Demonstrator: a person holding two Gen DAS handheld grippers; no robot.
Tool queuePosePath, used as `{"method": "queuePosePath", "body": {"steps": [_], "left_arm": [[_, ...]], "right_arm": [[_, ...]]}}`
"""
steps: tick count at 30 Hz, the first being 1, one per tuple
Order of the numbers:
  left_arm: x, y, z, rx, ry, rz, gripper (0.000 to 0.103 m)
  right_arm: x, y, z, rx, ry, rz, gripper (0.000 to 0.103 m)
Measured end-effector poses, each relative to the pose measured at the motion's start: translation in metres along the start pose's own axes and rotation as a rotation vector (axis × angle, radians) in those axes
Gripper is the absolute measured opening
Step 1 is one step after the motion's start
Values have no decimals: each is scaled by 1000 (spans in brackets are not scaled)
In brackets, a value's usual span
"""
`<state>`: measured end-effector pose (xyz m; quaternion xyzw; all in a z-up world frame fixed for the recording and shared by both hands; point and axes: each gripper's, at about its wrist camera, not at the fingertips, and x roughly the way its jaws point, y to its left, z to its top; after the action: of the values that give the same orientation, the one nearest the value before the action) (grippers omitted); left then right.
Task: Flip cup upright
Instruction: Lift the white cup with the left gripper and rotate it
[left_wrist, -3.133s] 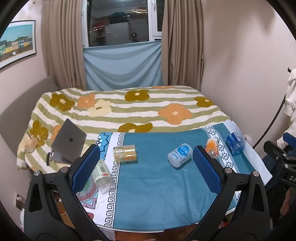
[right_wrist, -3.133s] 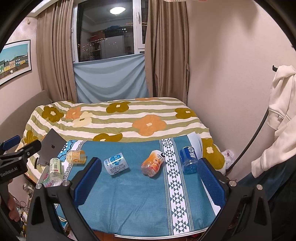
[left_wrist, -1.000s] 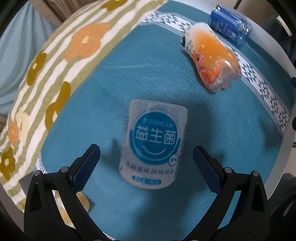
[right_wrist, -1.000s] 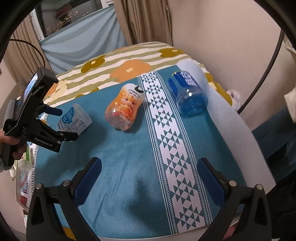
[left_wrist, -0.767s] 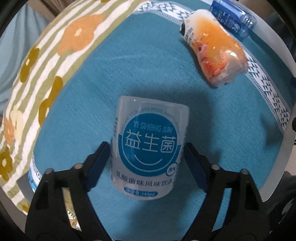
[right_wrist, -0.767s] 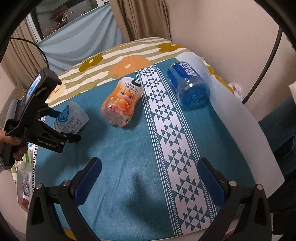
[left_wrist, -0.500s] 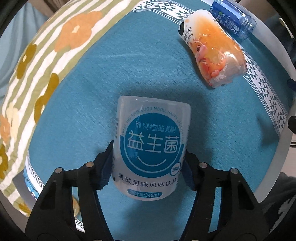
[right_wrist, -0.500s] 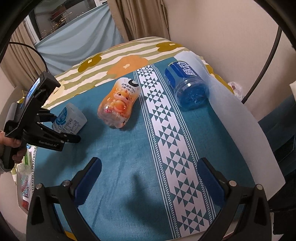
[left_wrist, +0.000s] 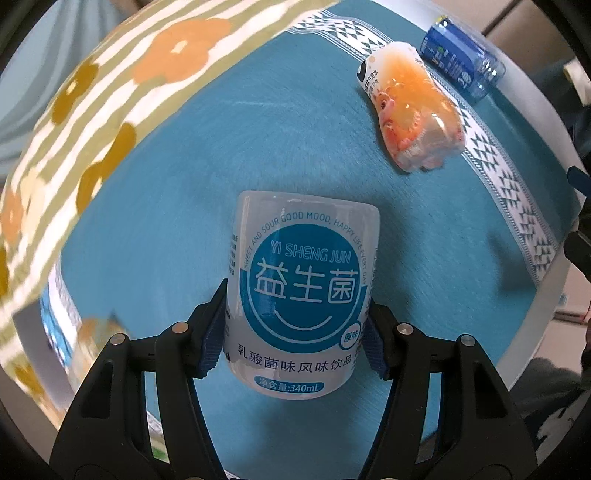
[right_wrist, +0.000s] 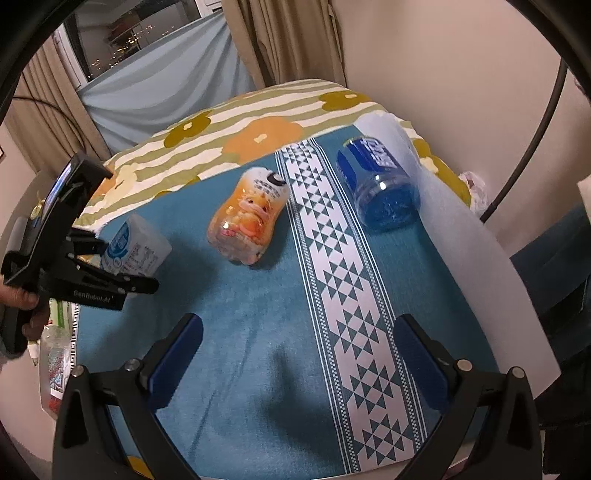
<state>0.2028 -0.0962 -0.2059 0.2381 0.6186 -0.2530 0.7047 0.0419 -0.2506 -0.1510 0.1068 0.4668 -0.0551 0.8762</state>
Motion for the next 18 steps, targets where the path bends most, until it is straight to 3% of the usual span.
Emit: {"method": "queuePosePath", "body": {"steps": [10,18], "left_arm": [[-3,-10,-72,-346,28,-33,67],[8,-18,-103,-558,16,-34,67]], "right_arm": [[-13,15,4,-75,-13,58,103],[-11,21,-9,-115,3,93,103]]}}
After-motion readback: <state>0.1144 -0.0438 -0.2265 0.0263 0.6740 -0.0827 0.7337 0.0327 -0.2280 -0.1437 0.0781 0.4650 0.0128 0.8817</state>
